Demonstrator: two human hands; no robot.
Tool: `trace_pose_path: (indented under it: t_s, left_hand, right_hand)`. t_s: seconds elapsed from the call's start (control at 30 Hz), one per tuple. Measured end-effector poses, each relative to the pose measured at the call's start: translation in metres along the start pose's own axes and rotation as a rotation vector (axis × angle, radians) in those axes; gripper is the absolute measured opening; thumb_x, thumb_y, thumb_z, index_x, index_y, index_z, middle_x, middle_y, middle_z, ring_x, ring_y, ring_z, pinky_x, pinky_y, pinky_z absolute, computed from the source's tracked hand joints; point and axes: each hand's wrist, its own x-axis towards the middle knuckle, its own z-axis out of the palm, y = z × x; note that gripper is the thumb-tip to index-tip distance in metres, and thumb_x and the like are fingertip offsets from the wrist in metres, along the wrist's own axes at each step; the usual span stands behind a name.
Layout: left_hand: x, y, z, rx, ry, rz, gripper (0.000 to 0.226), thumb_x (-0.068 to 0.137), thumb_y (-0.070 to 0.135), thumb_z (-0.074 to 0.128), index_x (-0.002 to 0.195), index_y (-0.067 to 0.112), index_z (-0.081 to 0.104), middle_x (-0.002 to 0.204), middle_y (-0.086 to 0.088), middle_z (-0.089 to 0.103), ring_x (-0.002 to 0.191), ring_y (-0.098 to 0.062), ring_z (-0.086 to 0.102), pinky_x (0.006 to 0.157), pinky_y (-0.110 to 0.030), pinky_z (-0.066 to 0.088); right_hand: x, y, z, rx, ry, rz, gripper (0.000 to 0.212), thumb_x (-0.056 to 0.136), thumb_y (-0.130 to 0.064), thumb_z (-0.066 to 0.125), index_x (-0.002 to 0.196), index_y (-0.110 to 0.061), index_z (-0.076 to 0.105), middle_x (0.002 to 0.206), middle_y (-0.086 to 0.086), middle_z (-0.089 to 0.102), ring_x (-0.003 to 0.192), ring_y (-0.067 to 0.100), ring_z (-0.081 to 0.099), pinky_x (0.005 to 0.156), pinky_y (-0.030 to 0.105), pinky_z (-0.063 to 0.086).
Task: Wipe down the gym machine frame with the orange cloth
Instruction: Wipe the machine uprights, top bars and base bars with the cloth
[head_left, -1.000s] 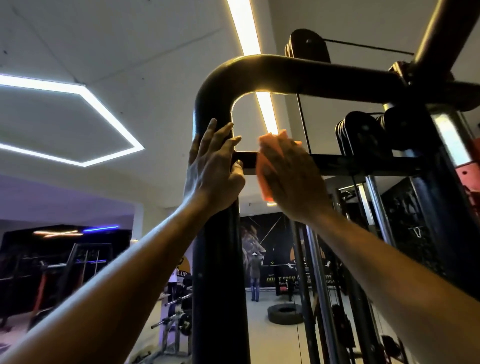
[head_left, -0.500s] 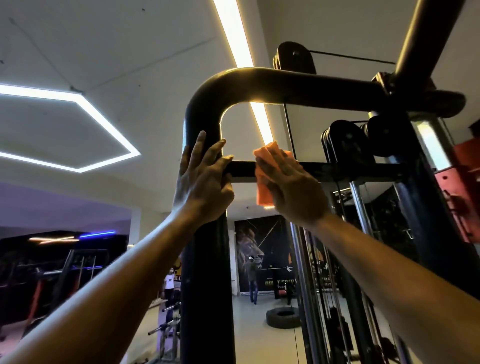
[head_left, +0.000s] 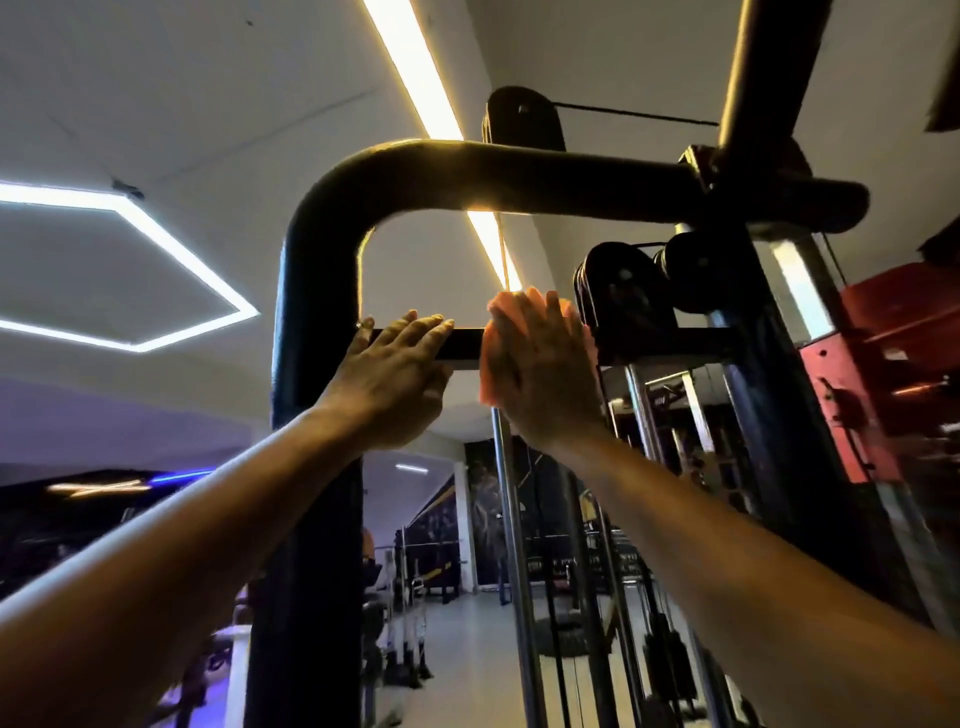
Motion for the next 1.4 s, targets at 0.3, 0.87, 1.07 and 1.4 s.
trace_pose_path:
  t_s: [0.3, 0.87, 1.07, 1.4]
  left_hand:
    - [0.012, 0.029, 0.02, 0.032, 0.006, -0.096, 0.079, 0.099, 0.062, 0.007, 0.172, 0.033, 0.001, 0.179, 0.014, -0.007, 0.163, -0.01, -0.02, 0.13, -0.049, -0.019]
    - [0.061, 0.111, 0.049, -0.107, 0.087, -0.093, 0.074, 0.104, 0.057, 0.012, 0.171, 0.028, 0.025, 0.178, 0.008, 0.02, 0.166, -0.011, 0.004, 0.133, -0.044, -0.011]
    - [0.106, 0.142, 0.049, -0.186, 0.125, -0.08, 0.056, 0.117, 0.043, 0.035, 0.17, 0.027, 0.028, 0.177, 0.003, 0.026, 0.164, -0.022, 0.022, 0.131, -0.046, 0.019]
    - [0.146, 0.153, 0.056, -0.271, 0.111, -0.143, 0.057, 0.116, 0.031, 0.047, 0.169, 0.027, 0.027, 0.176, 0.0, 0.027, 0.159, -0.033, 0.034, 0.124, -0.057, 0.038]
  right_hand:
    - [0.002, 0.067, -0.006, 0.027, 0.081, 0.075, 0.052, 0.117, -0.051, 0.035, 0.16, -0.025, 0.049, 0.17, 0.004, 0.043, 0.163, 0.028, 0.026, 0.134, 0.058, 0.017]
    - [-0.008, 0.134, -0.047, 0.164, 0.073, -0.203, 0.055, 0.11, -0.033, 0.06, 0.162, -0.017, 0.049, 0.165, 0.014, 0.05, 0.153, 0.037, 0.047, 0.126, 0.053, 0.041]
    - [0.03, 0.173, -0.06, -0.005, 0.189, -0.012, 0.059, 0.117, -0.045, 0.036, 0.169, -0.016, 0.036, 0.174, 0.01, 0.036, 0.164, 0.032, 0.027, 0.134, 0.054, 0.02]
    - [0.024, 0.176, -0.026, -0.072, -0.042, -0.016, 0.069, 0.114, -0.059, 0.015, 0.175, -0.027, 0.006, 0.183, 0.007, 0.005, 0.169, 0.031, 0.0, 0.136, 0.053, -0.008]
